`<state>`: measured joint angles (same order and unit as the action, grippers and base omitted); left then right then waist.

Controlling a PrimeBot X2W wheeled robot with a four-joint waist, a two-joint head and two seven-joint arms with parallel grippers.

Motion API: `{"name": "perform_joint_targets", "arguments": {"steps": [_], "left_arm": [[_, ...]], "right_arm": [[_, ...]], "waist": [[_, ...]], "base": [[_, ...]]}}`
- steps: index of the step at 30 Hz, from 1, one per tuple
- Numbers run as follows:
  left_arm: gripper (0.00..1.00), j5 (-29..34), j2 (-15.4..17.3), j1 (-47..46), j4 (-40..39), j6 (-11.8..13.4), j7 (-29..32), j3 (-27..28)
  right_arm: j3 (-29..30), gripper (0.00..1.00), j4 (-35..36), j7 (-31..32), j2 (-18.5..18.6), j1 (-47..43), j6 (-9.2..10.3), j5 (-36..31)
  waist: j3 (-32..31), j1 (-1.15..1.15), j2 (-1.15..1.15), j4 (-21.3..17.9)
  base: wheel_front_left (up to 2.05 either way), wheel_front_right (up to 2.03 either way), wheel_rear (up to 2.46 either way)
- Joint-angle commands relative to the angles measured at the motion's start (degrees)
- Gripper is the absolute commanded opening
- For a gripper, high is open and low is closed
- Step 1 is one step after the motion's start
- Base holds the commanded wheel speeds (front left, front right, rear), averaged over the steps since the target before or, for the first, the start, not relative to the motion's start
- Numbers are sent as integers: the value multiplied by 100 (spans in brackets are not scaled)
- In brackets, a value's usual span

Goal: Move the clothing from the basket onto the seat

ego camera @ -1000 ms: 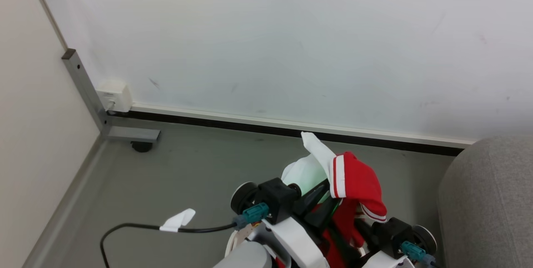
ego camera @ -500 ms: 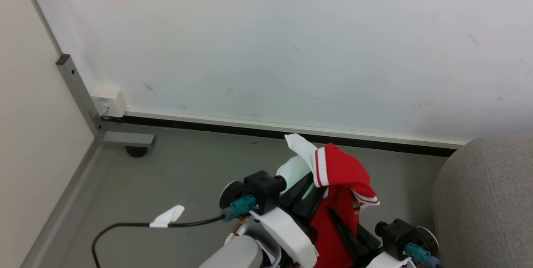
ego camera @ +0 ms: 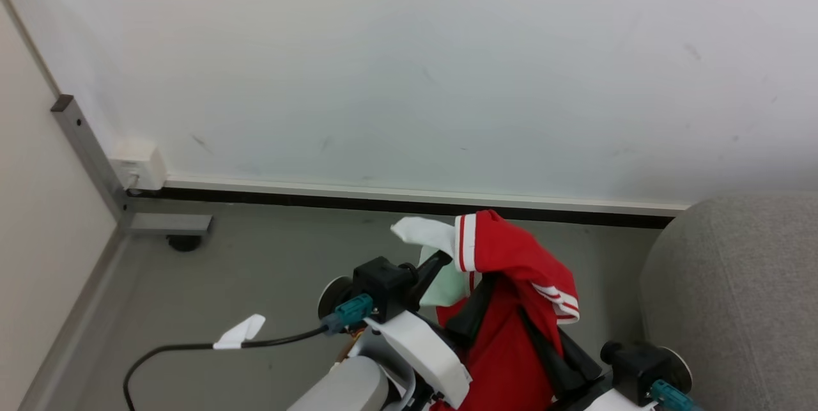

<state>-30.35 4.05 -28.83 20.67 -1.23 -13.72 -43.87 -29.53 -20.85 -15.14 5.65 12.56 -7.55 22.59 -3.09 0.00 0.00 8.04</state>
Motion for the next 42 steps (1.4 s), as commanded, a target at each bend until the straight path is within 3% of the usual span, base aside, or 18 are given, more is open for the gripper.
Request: {"name": "perform_joint_targets", "arguments": {"steps": [1, 27, 34, 42], "left_arm": [[100, -70, 34, 0, 20, -18, -30, -5], [100, 190, 54, 168, 67, -158, -141, -110], [100, 346, 19, 195, 132, -197, -145, -19], [100, 587, -9, 132, 89, -263, -144, 85]], "right_arm": [[97, 0, 115, -1, 62, -59, 12, -61], [2672, 0, 1544, 0, 632, -655, 12, -429], [2760, 0, 1670, 0, 647, -869, 12, -459], [2780, 0, 1694, 0, 551, -736, 12, -417]], "waist": [[40, 0, 0, -158], [270, 0, 0, -2468], [349, 0, 0, -2914], [631, 0, 0, -3061]], "base": [[0, 0, 0], [0, 0, 0], [0, 0, 0], [0, 0, 0]]}}
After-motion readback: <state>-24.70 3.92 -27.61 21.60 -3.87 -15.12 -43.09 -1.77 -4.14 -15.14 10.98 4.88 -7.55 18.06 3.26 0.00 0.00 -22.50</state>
